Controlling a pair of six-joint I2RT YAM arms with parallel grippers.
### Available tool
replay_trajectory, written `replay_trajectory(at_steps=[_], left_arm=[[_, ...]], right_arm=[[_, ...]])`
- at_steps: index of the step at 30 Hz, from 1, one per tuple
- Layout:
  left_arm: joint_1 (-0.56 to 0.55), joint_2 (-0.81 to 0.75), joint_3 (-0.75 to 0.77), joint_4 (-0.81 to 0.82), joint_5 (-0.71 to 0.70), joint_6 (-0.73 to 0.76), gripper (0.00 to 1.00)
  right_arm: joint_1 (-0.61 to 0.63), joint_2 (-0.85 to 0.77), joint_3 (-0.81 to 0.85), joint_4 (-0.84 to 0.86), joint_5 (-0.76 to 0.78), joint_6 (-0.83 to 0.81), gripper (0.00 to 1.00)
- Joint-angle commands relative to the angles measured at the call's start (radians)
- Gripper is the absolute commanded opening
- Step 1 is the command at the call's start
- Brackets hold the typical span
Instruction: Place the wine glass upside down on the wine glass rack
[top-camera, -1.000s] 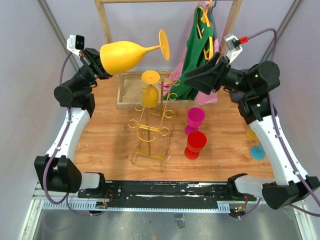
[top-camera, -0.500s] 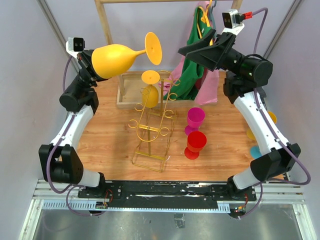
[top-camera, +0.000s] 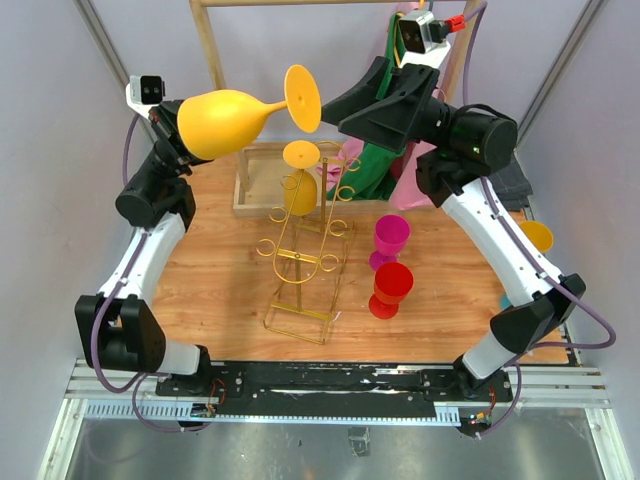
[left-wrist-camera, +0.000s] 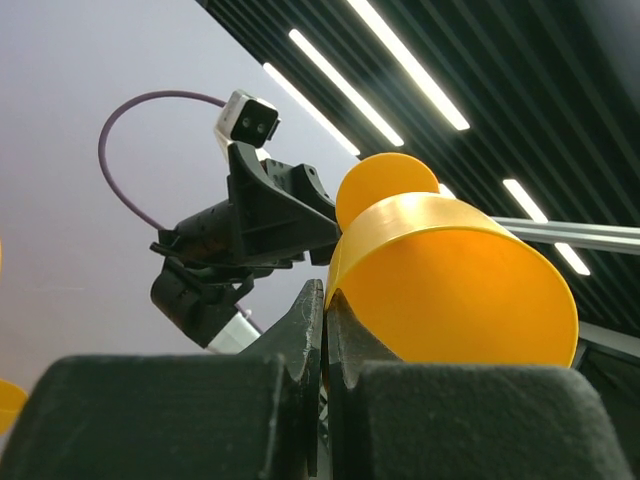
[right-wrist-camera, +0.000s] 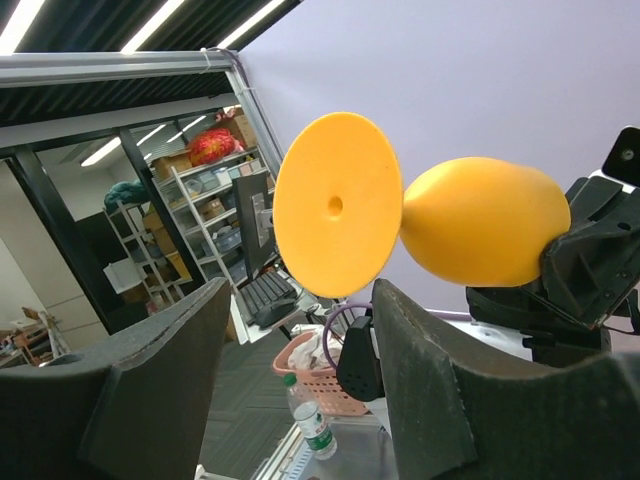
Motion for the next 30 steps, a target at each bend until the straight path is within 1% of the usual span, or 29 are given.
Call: replay_trajectory(at_steps=[1, 8, 14, 17, 19, 22, 23, 25, 27, 28, 29, 30], left_arm=[[-0.004, -0.033, 0.002, 0.252, -0.015, -0.256, 0.00], [-0.014, -0.045, -0.012, 0.252, -0.010, -0.255, 0.00], [-0.017, -0.058, -0.015, 0.242, 0.002, -0.251, 0.00], [-0.017, -0.061, -0.022, 0.238, 0.003, -0.249, 0.00], [-0.017, -0.061, -0.026, 0.239, 0.001, -0.249, 0.00], [-0.017, -0.062, -0.023, 0.239, 0.001, -0.246, 0.00], [-0.017, -0.063, -0.021, 0.238, 0.002, -0.244, 0.00], [-0.017, -0.061, -0.019, 0.234, 0.002, -0.241, 0.06], [-0.017, -0.060, -0.019, 0.233, 0.002, -0.240, 0.08], [-0.017, -0.059, -0.019, 0.234, 0.000, -0.239, 0.11], [-0.017, -0.058, -0.022, 0.238, -0.001, -0.239, 0.17], [-0.017, -0.057, -0.024, 0.240, -0.004, -0.237, 0.28]], right_arm=[[0.035, 0.022, 0.047, -0.029, 0.018, -0.043, 0.59], [0.060, 0.061, 0.104, -0.050, 0.028, -0.049, 0.54], [0.078, 0.089, 0.161, -0.068, 0.033, -0.054, 0.43], [0.087, 0.094, 0.175, -0.071, 0.035, -0.054, 0.29], [0.090, 0.092, 0.176, -0.070, 0.037, -0.054, 0.18], [0.093, 0.084, 0.169, -0.065, 0.040, -0.054, 0.04], [0.093, 0.082, 0.166, -0.062, 0.040, -0.055, 0.02], [0.093, 0.073, 0.157, -0.056, 0.040, -0.054, 0.01], [0.094, 0.066, 0.149, -0.050, 0.040, -0.055, 0.01], [0.093, 0.062, 0.146, -0.048, 0.040, -0.056, 0.01], [0.093, 0.057, 0.143, -0.047, 0.040, -0.057, 0.01], [0.094, 0.055, 0.143, -0.045, 0.039, -0.058, 0.01]])
